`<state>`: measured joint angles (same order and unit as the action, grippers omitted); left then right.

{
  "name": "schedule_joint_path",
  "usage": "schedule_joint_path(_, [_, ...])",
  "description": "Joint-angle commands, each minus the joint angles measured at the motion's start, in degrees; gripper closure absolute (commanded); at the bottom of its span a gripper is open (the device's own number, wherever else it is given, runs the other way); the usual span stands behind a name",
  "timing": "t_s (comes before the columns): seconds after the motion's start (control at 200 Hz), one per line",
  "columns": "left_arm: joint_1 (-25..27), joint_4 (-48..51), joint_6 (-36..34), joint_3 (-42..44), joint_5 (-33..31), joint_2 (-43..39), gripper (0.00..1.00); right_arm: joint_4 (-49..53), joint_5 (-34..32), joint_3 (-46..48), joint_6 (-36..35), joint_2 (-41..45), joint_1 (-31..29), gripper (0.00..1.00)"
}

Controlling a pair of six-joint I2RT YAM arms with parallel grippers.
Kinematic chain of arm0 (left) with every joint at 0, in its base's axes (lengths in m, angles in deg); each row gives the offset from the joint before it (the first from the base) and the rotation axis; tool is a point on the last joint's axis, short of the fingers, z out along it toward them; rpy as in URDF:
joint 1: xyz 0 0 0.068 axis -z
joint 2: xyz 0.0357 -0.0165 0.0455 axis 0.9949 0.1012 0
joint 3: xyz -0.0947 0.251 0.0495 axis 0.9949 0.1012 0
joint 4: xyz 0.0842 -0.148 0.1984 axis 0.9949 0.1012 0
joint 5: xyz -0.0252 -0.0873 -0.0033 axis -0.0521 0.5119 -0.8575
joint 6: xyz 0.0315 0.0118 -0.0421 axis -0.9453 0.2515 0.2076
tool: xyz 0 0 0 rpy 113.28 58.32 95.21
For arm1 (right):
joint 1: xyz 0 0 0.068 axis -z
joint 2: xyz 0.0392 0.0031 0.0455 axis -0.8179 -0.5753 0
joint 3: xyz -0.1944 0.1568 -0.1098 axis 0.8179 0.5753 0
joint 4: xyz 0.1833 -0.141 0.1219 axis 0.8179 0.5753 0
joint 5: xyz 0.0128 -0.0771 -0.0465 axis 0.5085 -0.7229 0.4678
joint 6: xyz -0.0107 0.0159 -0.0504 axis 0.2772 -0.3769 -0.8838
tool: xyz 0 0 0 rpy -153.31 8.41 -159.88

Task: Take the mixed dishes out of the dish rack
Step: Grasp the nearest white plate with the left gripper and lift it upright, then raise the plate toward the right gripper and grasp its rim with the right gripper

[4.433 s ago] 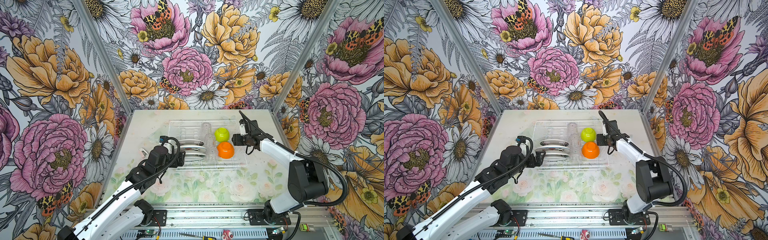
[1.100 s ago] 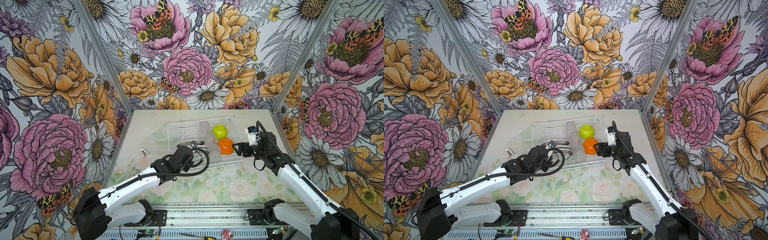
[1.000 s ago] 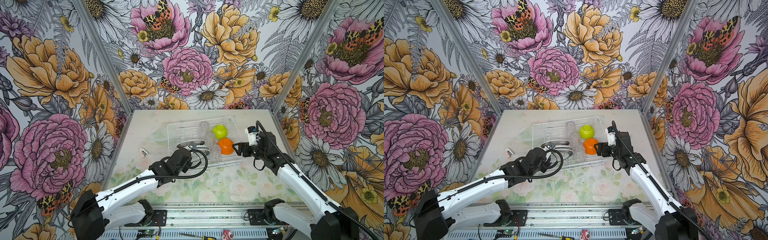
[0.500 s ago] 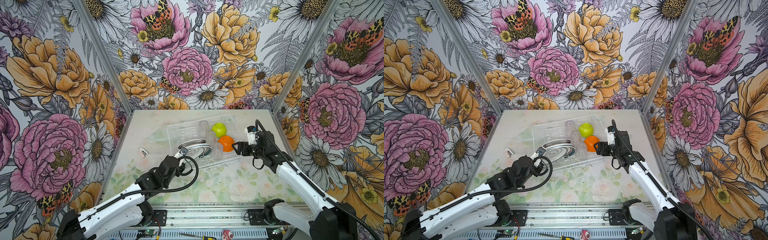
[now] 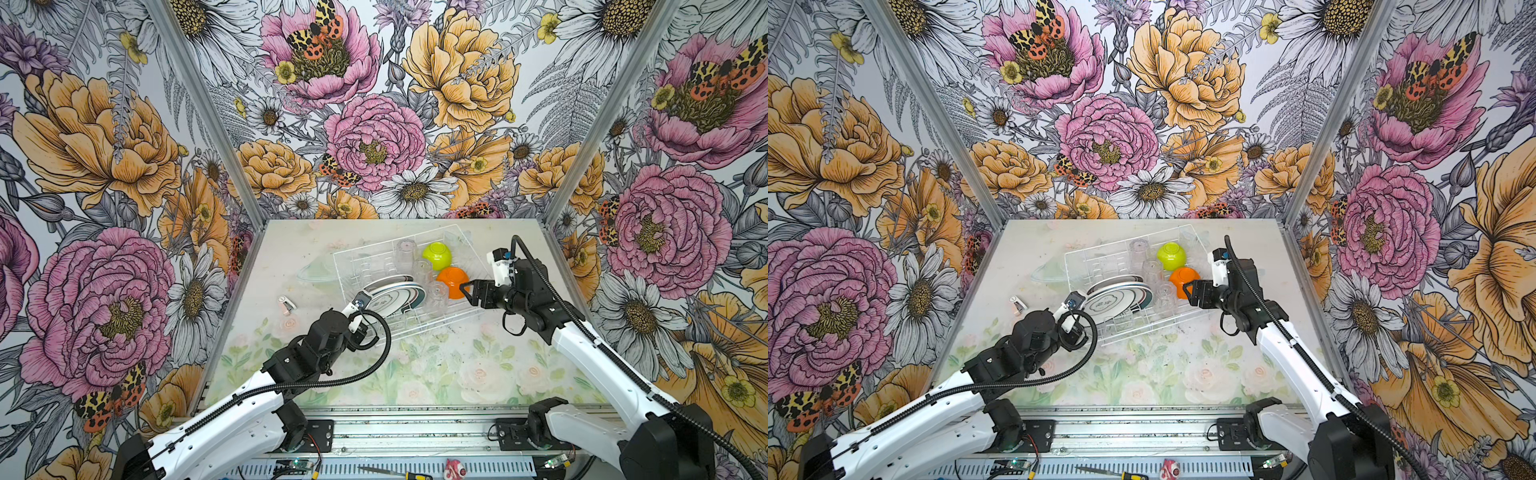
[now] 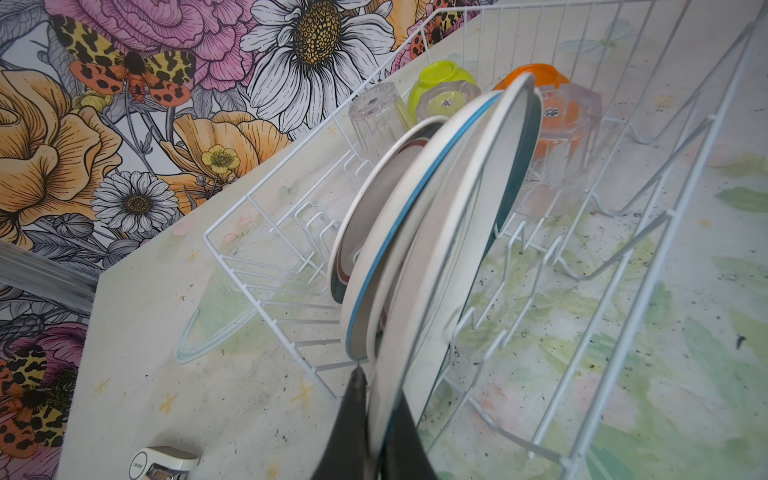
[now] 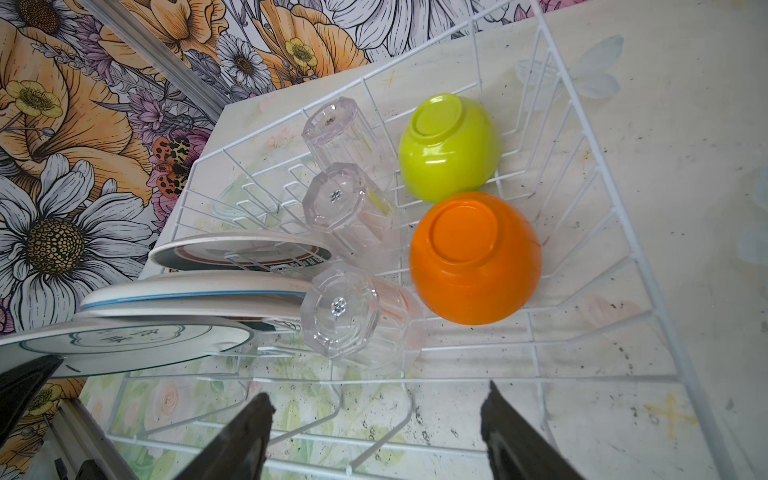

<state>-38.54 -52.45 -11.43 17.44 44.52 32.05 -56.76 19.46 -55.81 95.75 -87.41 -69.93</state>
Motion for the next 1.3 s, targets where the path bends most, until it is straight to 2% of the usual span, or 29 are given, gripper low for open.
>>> schedule_joint_path(0.0, [-1.0, -10.88, 4.97, -0.37, 3.2, -3.21, 1.0, -1.67, 0.74, -1.88, 0.84, -0.28, -0.62, 0.2])
schedule_joint_path(0.33, [-1.55, -11.08, 7.41, -0.34, 4.64, -4.86, 1.0, -2.58, 1.24, -1.62, 1.79, -0.26, -1.7, 0.2])
schedule_joint_path(0.45, [-1.62, -9.37, 9.41, -2.94, 4.79, -3.68, 1.0, -4.36, 4.3, -1.6, 3.44, -0.29, -1.97, 0.2])
schedule_joint_path(0.786, [-2.8, -10.47, 15.77, -8.44, 9.29, 1.86, 1.0, -9.23, 7.31, -0.2, 7.48, 3.24, -2.78, 0.2])
schedule_joint_path(0.861, [-3.37, -10.09, 17.36, -10.71, 11.7, 3.53, 1.0, -12.01, 7.76, 0.94, 9.24, 4.36, -2.99, 0.2])
schedule_joint_path(1.001, [-4.05, -9.14, 22.25, -14.18, 11.26, 6.16, 1.0, -17.94, 9.71, 2.66, 13.36, 5.19, -3.8, 0.21])
schedule_joint_path(1.161, [-5.68, -11.91, 28.12, -15.86, 15.67, 8.48, 1.0, -29.78, 11.53, 5.45, 19.77, 4.45, -5.07, 0.21])
schedule_joint_path(1.296, [-6.1, -14.09, 30.73, -17.26, 19.12, 11.1, 1.0, -33.54, 11.45, 4.47, 20.44, 2.54, -6.98, 0.21])
